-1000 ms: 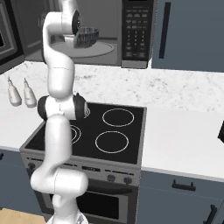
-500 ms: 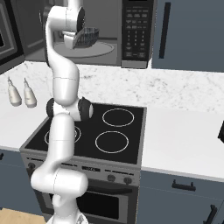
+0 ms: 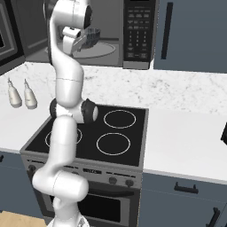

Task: Open the microwave, place the bowl with waffle inside the microwave, then close the microwave door and turn it on.

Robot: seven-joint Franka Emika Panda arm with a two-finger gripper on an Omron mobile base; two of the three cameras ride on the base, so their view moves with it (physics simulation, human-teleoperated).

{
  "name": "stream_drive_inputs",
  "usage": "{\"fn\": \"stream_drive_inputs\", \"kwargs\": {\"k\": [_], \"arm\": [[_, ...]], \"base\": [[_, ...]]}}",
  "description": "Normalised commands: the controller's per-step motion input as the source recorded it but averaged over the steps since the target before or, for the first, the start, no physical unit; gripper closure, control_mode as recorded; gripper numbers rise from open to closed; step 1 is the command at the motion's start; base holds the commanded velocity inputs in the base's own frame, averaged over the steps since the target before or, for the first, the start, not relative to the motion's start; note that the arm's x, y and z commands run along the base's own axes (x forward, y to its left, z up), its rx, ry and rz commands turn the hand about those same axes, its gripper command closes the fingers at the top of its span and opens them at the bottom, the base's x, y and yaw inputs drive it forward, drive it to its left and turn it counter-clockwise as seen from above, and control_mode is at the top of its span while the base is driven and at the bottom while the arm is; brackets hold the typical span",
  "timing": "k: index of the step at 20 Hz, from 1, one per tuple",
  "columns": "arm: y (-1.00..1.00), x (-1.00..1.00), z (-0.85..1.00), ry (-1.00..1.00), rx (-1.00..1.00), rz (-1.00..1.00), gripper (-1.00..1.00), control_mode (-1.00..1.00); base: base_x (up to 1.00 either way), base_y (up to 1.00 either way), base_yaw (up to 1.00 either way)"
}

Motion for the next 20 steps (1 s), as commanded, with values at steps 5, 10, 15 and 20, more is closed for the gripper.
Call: {"fn": "stream_drive_inputs", "kwargs": {"k": [5, 10, 15, 20], "arm": [[0.0, -1.0, -0.28, -0.06, 0.07, 0.04, -1.0, -1.0], [-0.01, -1.0, -0.52, -0.3, 0.1, 0.03, -1.0, -1.0], [-0.09, -1.0, -0.31, -0.14, 0.17, 0.0, -1.0, -1.0], [-0.14, -1.0, -0.75, -0.42, 0.17, 0.0, -1.0, -1.0]], "base": [[0.0, 0.0, 0.0], [0.0, 0.0, 0.0], [0.0, 0.0, 0.0], [0.0, 0.0, 0.0]]}}
